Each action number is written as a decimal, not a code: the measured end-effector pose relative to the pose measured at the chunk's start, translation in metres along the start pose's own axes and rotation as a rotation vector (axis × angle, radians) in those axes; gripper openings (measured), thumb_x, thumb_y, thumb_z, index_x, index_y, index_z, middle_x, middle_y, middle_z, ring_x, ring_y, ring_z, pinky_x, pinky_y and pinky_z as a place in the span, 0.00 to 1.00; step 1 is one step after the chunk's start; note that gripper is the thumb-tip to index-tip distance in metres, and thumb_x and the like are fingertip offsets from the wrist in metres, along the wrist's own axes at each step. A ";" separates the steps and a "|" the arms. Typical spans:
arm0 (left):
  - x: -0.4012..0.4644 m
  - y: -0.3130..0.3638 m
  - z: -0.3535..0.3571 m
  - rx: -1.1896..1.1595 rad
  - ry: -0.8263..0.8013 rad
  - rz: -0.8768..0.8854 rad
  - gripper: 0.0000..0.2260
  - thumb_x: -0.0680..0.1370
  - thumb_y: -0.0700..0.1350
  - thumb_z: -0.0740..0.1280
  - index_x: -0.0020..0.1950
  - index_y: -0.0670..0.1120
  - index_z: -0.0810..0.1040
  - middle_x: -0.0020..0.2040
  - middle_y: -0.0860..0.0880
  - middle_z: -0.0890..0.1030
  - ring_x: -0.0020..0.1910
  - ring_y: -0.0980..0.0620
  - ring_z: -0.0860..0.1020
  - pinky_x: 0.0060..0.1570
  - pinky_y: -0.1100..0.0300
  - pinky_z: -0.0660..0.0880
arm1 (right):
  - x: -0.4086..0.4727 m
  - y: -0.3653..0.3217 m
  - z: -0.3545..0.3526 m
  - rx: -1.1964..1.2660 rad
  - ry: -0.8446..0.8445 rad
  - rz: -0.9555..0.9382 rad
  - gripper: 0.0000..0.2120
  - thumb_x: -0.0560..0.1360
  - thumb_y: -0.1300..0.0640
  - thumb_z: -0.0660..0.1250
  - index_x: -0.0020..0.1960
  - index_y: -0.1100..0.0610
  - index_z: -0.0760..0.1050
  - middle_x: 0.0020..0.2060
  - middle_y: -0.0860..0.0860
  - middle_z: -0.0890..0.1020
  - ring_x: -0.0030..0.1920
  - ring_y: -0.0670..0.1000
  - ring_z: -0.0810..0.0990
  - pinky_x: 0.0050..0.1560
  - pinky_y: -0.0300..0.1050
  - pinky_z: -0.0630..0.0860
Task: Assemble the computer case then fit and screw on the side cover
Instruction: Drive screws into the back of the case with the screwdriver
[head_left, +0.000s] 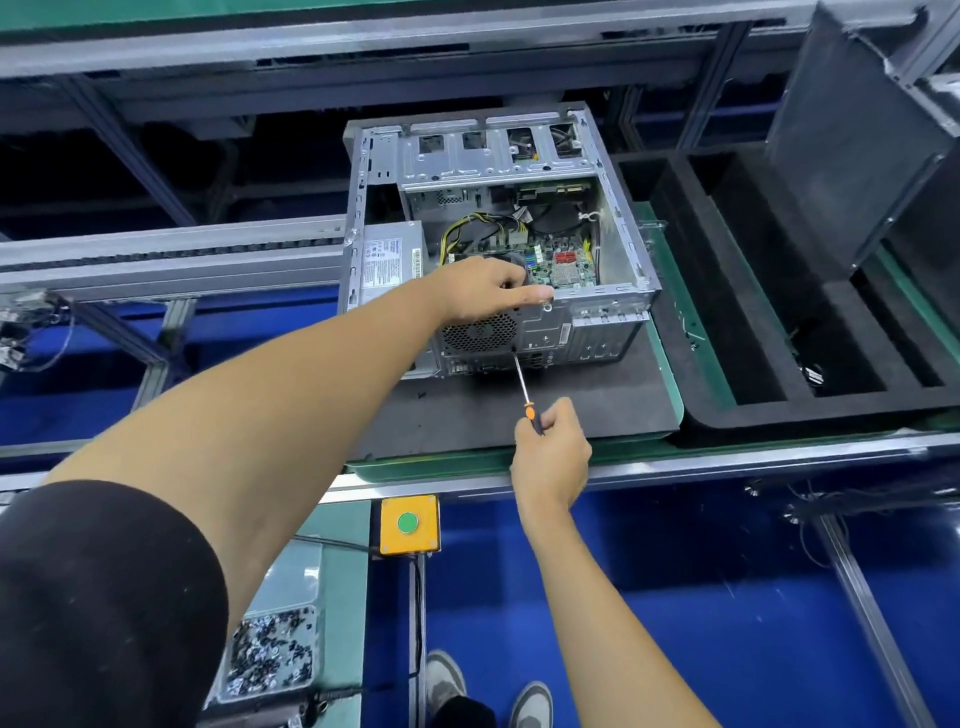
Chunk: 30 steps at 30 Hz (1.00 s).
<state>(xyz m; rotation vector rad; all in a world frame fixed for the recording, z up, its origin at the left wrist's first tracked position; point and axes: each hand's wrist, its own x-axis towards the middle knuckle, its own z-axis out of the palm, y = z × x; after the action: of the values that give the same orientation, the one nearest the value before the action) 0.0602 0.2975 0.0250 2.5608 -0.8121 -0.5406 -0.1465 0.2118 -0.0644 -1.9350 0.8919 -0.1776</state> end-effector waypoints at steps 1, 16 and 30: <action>0.000 0.000 0.000 -0.001 -0.003 0.001 0.30 0.73 0.78 0.54 0.36 0.51 0.63 0.33 0.51 0.68 0.33 0.51 0.68 0.37 0.54 0.64 | 0.003 0.002 0.000 0.177 -0.107 0.108 0.12 0.76 0.61 0.67 0.39 0.55 0.65 0.31 0.53 0.80 0.25 0.52 0.78 0.26 0.43 0.65; -0.001 0.001 -0.001 -0.010 -0.003 0.039 0.28 0.75 0.75 0.56 0.36 0.51 0.63 0.33 0.52 0.67 0.32 0.52 0.67 0.36 0.55 0.62 | -0.002 0.002 0.006 -0.176 0.127 -0.158 0.13 0.76 0.56 0.67 0.47 0.50 0.60 0.30 0.45 0.74 0.32 0.56 0.72 0.31 0.49 0.64; -0.003 0.002 -0.003 -0.029 -0.010 0.068 0.26 0.77 0.73 0.56 0.36 0.51 0.63 0.33 0.53 0.66 0.31 0.53 0.66 0.36 0.56 0.63 | -0.005 -0.009 0.005 0.097 0.052 0.065 0.07 0.74 0.53 0.66 0.46 0.51 0.68 0.30 0.46 0.82 0.28 0.51 0.77 0.30 0.43 0.63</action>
<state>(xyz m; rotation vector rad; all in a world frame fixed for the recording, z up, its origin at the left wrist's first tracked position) 0.0587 0.2984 0.0289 2.4960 -0.8849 -0.5402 -0.1436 0.2209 -0.0584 -1.8159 0.9619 -0.2293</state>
